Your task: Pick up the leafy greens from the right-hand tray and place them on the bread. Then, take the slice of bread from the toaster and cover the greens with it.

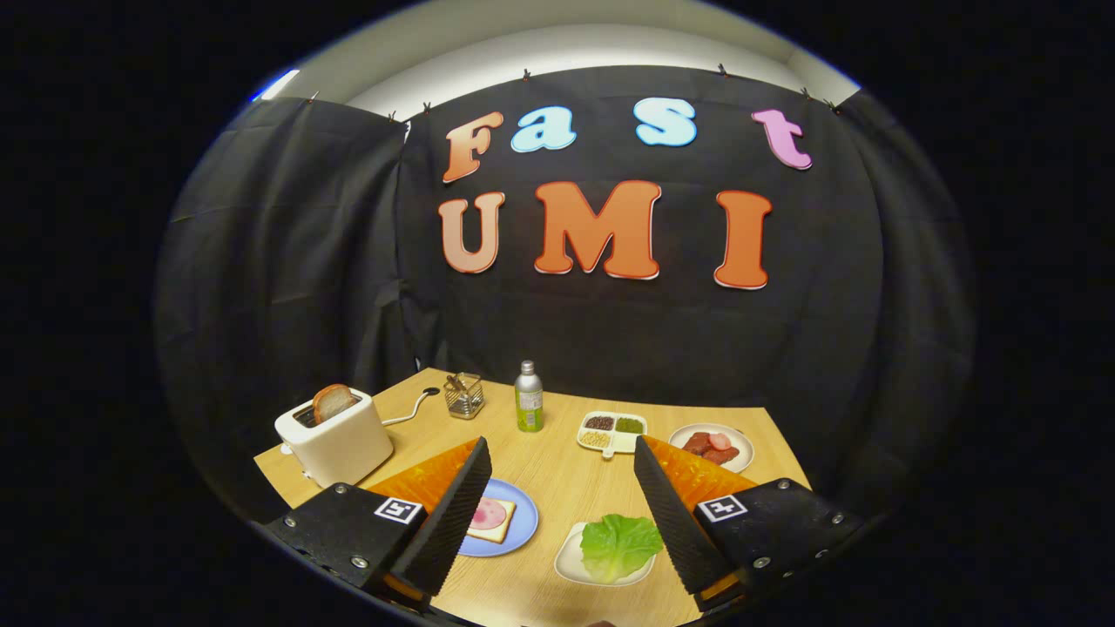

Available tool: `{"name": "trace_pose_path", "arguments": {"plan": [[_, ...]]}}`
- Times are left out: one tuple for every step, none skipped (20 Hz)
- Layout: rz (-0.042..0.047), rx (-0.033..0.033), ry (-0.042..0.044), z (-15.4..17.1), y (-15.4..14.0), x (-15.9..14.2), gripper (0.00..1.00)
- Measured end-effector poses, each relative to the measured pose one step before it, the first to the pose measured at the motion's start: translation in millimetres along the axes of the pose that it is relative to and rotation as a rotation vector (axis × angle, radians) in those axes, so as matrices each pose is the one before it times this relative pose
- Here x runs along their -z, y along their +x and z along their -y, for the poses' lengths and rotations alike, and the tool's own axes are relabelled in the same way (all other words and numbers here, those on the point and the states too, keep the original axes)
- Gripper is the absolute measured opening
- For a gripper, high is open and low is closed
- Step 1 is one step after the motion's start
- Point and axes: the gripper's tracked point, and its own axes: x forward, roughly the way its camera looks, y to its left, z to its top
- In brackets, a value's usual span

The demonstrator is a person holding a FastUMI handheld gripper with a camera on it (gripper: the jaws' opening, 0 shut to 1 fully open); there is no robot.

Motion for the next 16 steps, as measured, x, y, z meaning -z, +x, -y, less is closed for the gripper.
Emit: {"name": "trace_pose_path", "arguments": {"plan": [[-0.02964,-0.00925,0.00084,-0.62,4.17,9.25,0.99],[-0.02691,-0.00315,-0.00129,-0.94,4.16,8.17,0.99],[-0.02363,0.00009,-0.00218,0.55,3.97,5.89,0.99],[-0.02229,0.00348,-0.00290,1.28,3.74,6.63,0.99],[-0.02002,0.00355,-0.00066,1.98,4.20,5.65,0.99],[-0.01922,0.00397,0.00090,2.10,4.06,5.34,0.99],[-0.01876,0.00313,0.00349,3.15,4.11,4.19,0.99],[-0.02196,0.00359,0.00480,2.85,5.03,6.83,0.99],[-0.02489,0.00405,0.00709,4.08,4.77,5.25,0.99],[-0.02633,0.00300,0.01015,5.31,4.50,6.30,0.99],[-0.02840,0.00564,0.01454,5.01,5.43,5.85,0.99],[-0.03278,0.00149,0.01345,4.04,5.62,9.62,0.99],[-0.03393,-0.00527,0.01112,2.82,5.82,8.78,0.99],[-0.03299,-0.00381,0.01017,3.27,5.74,8.00,0.99],[-0.03100,0.00688,0.01116,4.55,7.34,7.46,0.99],[-0.02961,0.01155,0.00893,6.35,6.91,8.07,0.99]]}}
